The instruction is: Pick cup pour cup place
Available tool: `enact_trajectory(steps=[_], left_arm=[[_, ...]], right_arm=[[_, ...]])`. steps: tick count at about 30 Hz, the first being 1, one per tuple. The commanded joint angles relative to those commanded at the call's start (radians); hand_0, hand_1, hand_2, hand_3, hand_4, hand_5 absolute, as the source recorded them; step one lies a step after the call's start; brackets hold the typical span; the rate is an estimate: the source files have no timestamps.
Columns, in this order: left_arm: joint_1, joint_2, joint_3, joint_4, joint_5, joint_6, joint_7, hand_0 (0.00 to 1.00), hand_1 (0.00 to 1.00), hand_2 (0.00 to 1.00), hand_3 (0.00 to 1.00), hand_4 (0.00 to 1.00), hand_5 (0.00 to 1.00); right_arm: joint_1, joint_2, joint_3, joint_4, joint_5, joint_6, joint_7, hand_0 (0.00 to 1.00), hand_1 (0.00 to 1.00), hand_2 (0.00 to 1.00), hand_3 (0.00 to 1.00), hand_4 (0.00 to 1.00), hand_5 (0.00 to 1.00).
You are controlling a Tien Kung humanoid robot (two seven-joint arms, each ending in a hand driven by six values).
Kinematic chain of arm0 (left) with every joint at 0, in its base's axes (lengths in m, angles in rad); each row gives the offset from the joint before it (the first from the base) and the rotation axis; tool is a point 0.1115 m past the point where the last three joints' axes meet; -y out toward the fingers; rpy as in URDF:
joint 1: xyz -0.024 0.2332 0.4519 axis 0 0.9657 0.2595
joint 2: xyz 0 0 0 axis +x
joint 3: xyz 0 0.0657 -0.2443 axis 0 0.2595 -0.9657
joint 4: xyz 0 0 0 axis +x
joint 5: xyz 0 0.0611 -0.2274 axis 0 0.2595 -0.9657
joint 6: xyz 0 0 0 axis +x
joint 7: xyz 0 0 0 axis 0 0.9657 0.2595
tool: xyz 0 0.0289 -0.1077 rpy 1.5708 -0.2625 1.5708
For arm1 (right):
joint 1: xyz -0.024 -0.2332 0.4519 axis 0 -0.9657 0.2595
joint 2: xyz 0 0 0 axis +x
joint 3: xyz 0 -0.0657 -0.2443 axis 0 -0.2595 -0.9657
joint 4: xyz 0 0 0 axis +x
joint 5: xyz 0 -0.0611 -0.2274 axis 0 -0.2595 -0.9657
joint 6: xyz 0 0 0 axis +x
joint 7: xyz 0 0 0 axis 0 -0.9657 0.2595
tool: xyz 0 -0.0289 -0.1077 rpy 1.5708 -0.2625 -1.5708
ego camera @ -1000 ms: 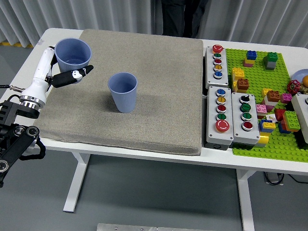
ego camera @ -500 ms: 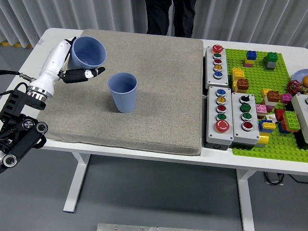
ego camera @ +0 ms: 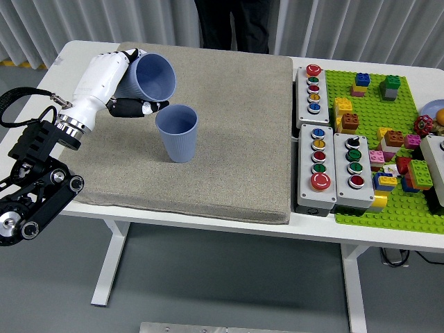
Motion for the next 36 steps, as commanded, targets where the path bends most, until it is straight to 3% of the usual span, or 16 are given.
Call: enact_trajectory(steps=[15,26,36], left_arm=[[-0.002,0.021,0.027,0.011,0.021,0.028,0.011,0.502,0.471,0.499,0.509,0.814,0.169],[-0.015,0.04,0.05,0.015,0.149,0.053,0.027,0.502,0.473,0.499,0.511,0.813,0.177],[-0.027,0.045,0.071,0.016,0.195,0.066,0.039,0.503,0.474,0.499,0.513,0.813,0.177]], right_arm=[[0.002,0.0,0.002,0.0,0.0,0.0,0.0,0.723,0.689,0.736,0.702,0.322,0.292],[0.003,-0.001,0.002,0.0,0.001,-0.001,0.0,0.722,0.689,0.735,0.702,0.324,0.29],[0.004,0.0,0.003,0.0,0.001,-0.001,0.0,0.722,0.689,0.735,0.702,0.324,0.29]])
